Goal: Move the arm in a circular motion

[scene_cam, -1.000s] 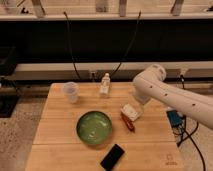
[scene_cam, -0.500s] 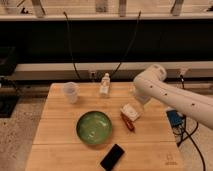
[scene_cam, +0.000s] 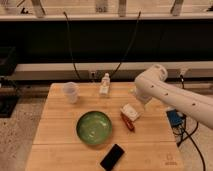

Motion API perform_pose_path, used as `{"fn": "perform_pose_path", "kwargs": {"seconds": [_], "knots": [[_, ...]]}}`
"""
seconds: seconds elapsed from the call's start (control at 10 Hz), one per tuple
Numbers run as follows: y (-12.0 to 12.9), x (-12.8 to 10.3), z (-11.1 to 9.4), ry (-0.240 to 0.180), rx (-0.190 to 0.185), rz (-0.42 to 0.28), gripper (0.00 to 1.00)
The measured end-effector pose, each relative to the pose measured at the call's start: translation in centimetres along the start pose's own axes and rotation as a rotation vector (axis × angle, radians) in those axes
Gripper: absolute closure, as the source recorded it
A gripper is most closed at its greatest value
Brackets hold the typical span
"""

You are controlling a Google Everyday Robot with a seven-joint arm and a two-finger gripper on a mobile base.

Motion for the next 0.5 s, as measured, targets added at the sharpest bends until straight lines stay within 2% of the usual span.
{"fn": "perform_pose_path", "kwargs": {"seconds": [0.5], "knots": [[-0.31, 0.19, 0.31, -0.001, 0.002, -0.029, 0.20]]}}
